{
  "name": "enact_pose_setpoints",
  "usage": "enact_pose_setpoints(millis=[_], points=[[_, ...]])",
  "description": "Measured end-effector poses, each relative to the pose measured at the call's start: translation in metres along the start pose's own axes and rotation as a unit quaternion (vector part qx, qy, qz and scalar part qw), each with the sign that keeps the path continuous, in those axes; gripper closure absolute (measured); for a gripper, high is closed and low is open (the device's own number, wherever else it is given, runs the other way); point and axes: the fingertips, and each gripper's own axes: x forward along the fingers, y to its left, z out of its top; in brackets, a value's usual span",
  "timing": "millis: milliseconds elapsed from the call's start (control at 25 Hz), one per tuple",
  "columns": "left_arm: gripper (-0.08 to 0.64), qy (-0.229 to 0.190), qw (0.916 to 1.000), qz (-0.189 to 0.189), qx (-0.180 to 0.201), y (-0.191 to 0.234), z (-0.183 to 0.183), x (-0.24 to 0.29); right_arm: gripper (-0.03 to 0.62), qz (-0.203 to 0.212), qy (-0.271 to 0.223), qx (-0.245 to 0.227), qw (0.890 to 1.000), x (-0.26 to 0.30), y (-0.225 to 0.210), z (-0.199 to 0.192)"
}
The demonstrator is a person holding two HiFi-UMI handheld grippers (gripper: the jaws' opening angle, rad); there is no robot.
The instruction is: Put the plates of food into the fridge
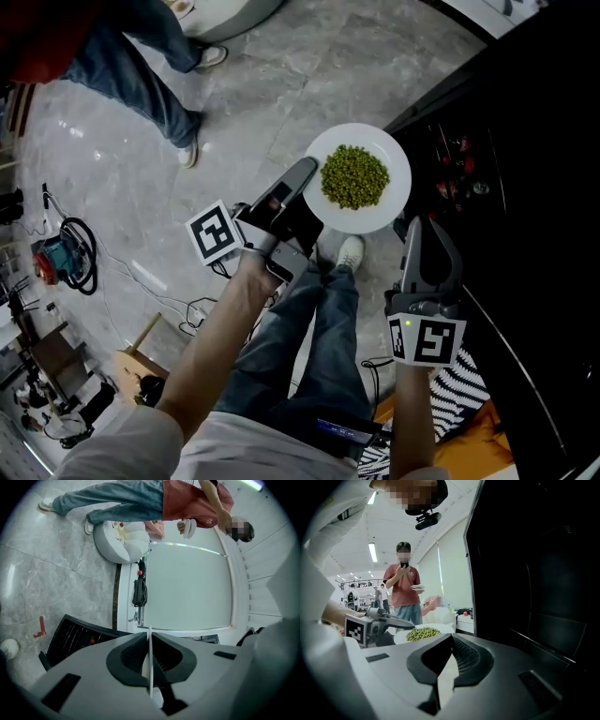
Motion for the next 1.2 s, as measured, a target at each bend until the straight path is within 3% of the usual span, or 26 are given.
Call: enact_pose_setpoints(millis=[960, 1200], points=[[0.541, 0.087, 0.9961, -0.015, 0.009, -0.023, -0.022, 0.025, 0.583, -0.111, -0.011, 0.003, 0.994, -0.022, 0.005, 0.008], [0.541, 0.106, 0.9943, -0.007, 0.011, -0.011, -0.04, 0.052, 0.582, -0.13, -0.013, 0.011, 0.991, -0.022, -0.023, -0.001]])
